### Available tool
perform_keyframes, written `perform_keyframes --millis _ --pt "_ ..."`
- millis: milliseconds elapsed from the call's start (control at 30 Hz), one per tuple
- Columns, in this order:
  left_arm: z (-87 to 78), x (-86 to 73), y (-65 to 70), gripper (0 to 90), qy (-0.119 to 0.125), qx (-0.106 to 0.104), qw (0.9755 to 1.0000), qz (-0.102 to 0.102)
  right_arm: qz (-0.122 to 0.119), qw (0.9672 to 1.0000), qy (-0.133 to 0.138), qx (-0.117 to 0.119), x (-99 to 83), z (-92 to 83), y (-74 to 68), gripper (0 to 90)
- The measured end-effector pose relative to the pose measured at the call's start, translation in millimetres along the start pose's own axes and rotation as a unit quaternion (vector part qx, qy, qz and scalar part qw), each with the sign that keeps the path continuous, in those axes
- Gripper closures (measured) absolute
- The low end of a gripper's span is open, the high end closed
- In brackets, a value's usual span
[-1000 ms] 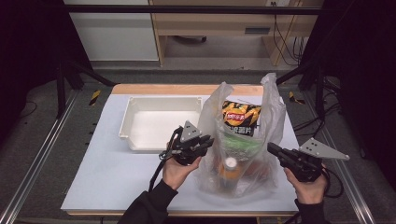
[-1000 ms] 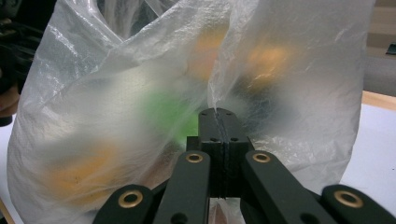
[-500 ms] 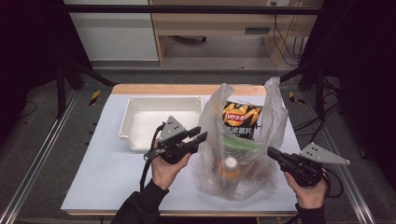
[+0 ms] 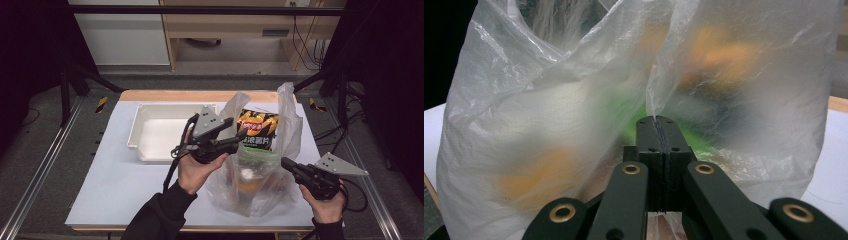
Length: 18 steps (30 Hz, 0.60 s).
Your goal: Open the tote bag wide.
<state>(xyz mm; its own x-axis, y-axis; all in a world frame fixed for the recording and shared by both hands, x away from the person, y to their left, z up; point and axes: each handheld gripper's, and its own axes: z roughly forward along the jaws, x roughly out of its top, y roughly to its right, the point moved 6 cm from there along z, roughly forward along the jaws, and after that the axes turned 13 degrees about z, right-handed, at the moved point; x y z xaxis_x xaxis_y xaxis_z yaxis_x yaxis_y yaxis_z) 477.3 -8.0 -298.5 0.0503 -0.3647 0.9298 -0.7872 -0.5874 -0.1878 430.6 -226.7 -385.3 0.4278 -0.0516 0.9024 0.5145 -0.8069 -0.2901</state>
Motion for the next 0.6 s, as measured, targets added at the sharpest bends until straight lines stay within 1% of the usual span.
perform_keyframes --millis 33,67,100,133,167,200,267,333,367,400,467,500,533,600 --pt "4.6 -8.8 0.2 68.8 -0.026 -0.007 0.9996 -0.007 -0.002 1.0 0.003 0.001 -0.6 -2.5 -0.9 90.0" --pt "4.6 -8.8 0.2 74.0 -0.026 -0.007 0.9996 -0.007 -0.002 1.0 0.003 0.001 -0.6 -2.5 -0.9 90.0" --pt "5.4 -16.3 0.0 74.0 -0.038 -0.015 0.9991 -0.012 -0.002 1.0 0.003 0.0 -1.3 -4.1 -1.1 90.0" --pt "5.1 -22.0 0.1 79.1 -0.044 -0.024 0.9986 -0.019 0.002 1.0 0.003 0.002 -3.0 -6.7 -1.8 90.0" --pt "1.8 -32.6 1.0 86.6 -0.047 -0.043 0.9975 -0.03 0.003 1.0 0.001 0.005 -6.7 -10.4 -2.0 90.0" --pt "1.8 -32.6 1.0 89.1 -0.047 -0.043 0.9975 -0.03 0.003 1.0 0.001 0.005 -6.7 -10.4 -2.0 90.0" --pt "-4.7 -42.1 3.9 90.0 -0.044 -0.06 0.9965 -0.038 0.004 1.0 -0.003 0.007 -12.0 -15.5 -4.8 90.0" --pt "-14.3 -50.8 8.3 90.0 -0.04 -0.071 0.9959 -0.039 0.002 1.0 -0.005 0.008 -13.9 -17.6 -6.4 90.0" --pt "-25.0 -58.6 13.5 90.0 -0.035 -0.075 0.996 -0.036 -0.002 0.9999 -0.009 0.01 -19.1 -22.1 -8.8 89.9" --pt "-25.0 -58.6 13.5 90.0 -0.035 -0.075 0.996 -0.036 -0.002 0.9999 -0.009 0.01 -19.1 -22.1 -8.8 89.9" --pt "-34.1 -66.6 19.2 90.0 -0.032 -0.074 0.9962 -0.031 -0.001 0.9998 -0.014 0.013 -24.5 -24.2 -10.0 89.7" --pt "-40.3 -75.1 24.6 90.0 -0.031 -0.076 0.9961 -0.032 -0.001 0.9997 -0.022 0.013 -31.7 -23.8 -10.4 89.7" --pt "-40.3 -75.1 24.6 90.0 -0.031 -0.076 0.9961 -0.032 -0.001 0.9997 -0.022 0.013 -31.7 -23.8 -10.4 89.7" --pt "-44.3 -84.3 29.4 90.0 -0.03 -0.081 0.9958 -0.032 0.005 0.9994 -0.031 0.014 -39.9 -22.2 -10.2 89.8"
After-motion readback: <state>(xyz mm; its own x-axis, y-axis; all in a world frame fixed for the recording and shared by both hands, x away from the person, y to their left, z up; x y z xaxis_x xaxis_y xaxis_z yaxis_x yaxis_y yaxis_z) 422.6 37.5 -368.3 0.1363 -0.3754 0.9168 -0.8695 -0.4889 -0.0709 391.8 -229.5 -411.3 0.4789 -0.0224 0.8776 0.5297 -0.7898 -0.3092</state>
